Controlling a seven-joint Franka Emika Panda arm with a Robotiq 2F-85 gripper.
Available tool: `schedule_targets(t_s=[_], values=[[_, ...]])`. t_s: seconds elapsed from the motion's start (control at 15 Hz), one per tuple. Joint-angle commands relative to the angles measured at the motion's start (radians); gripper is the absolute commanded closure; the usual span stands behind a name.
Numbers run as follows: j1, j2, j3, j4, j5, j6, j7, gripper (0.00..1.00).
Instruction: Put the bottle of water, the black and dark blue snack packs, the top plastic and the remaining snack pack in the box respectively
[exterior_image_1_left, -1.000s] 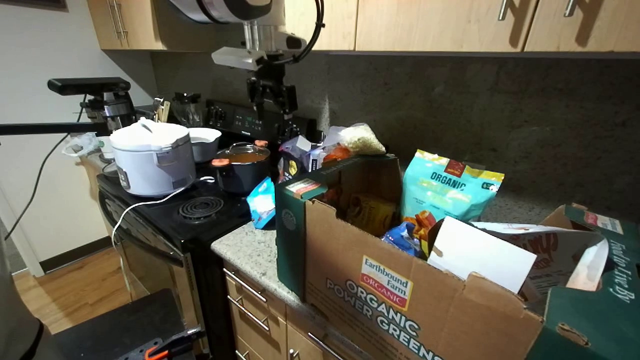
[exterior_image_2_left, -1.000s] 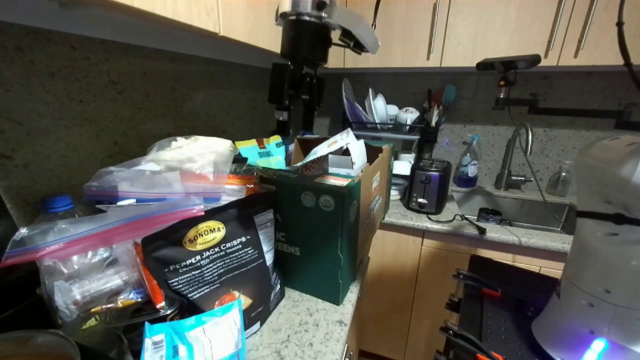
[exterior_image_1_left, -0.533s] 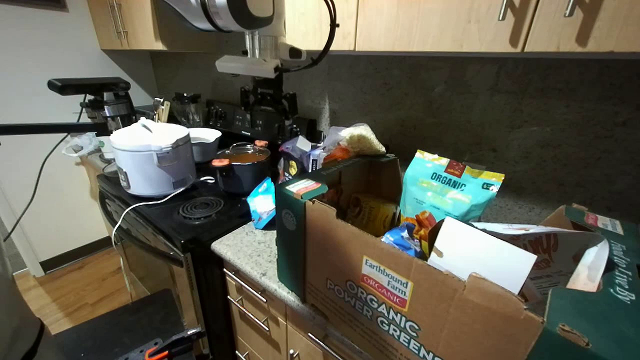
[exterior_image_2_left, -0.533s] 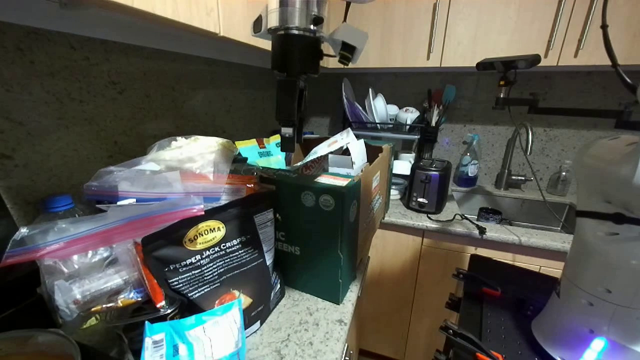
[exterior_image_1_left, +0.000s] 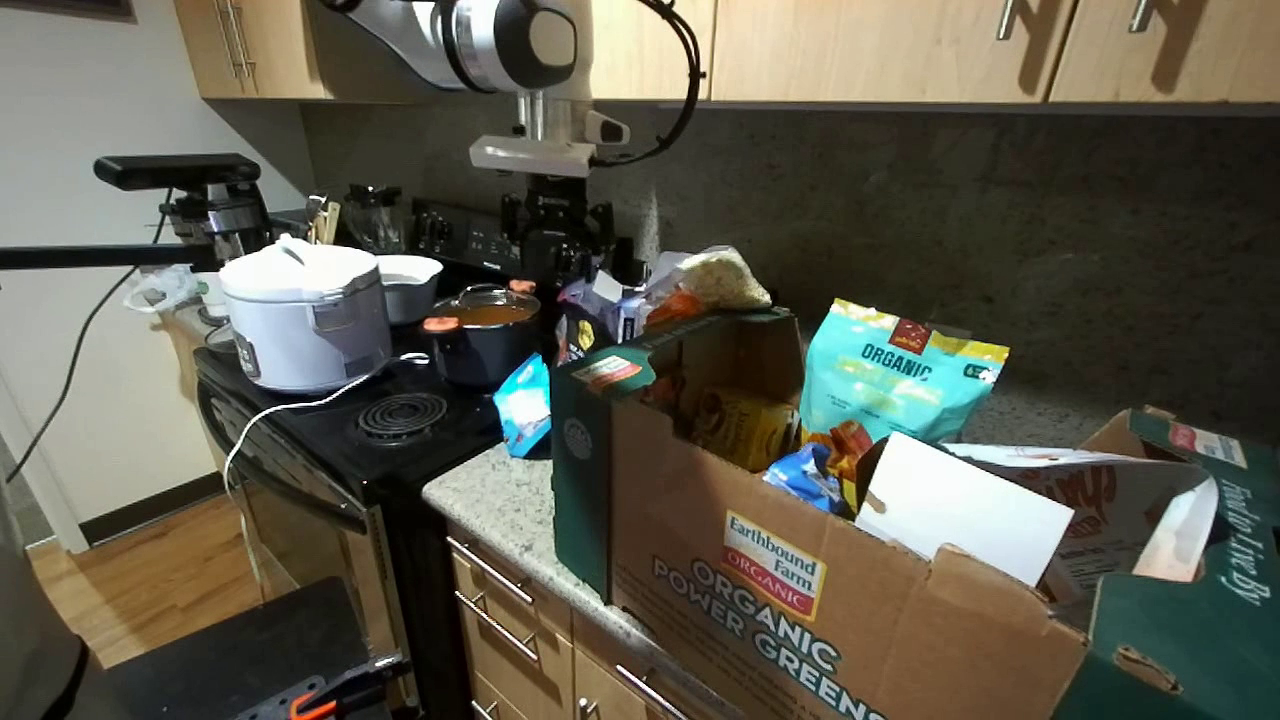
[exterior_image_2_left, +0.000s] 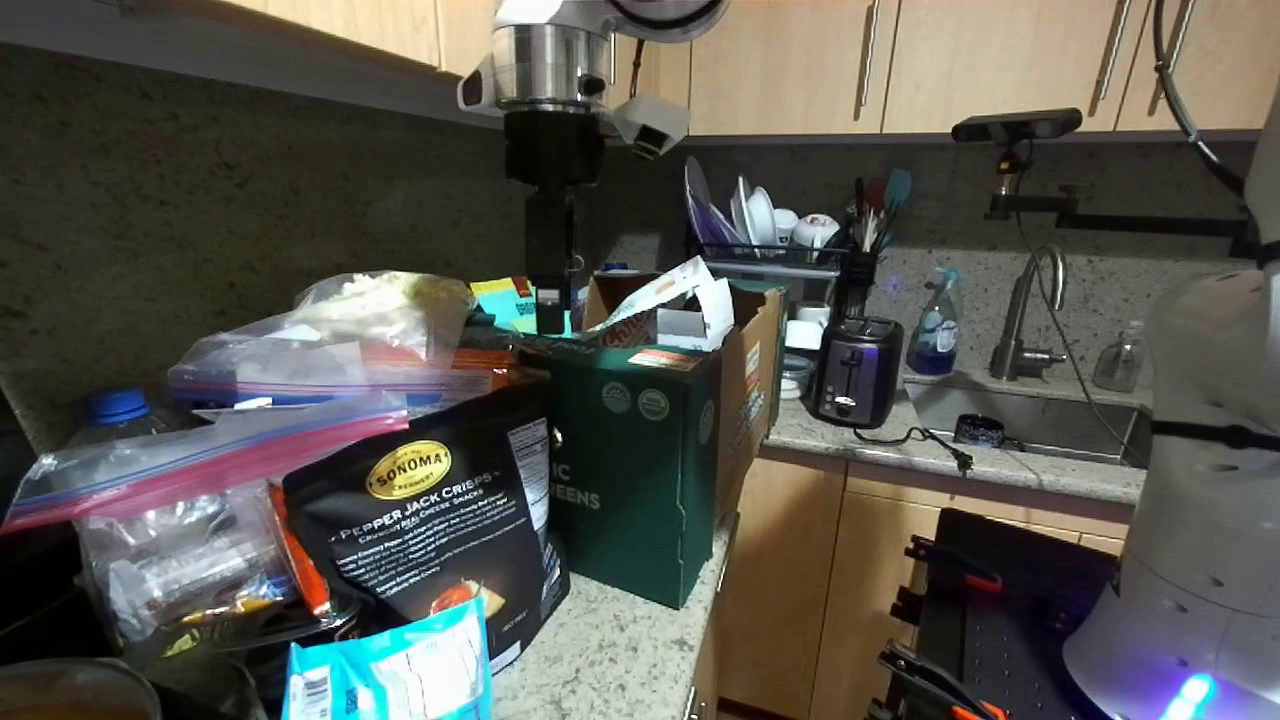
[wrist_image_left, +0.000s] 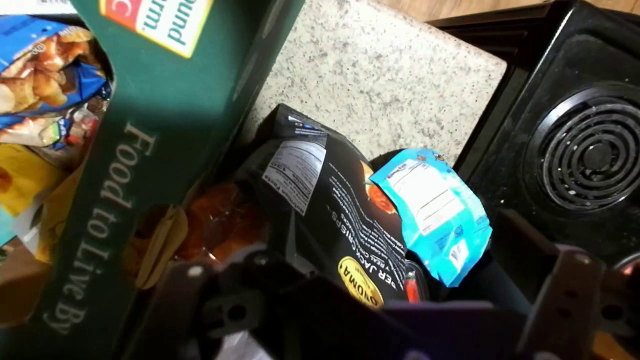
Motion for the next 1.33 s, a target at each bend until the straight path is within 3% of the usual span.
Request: schedule_targets(t_s=[0.0, 1.27], values=[[-0.003, 0.077, 0.004, 0.063, -0.037, -0.013, -0.007, 0.00], [-0.017, 0.295, -0.004, 0.182, -0.043, 0.021, 0.002, 0.00]])
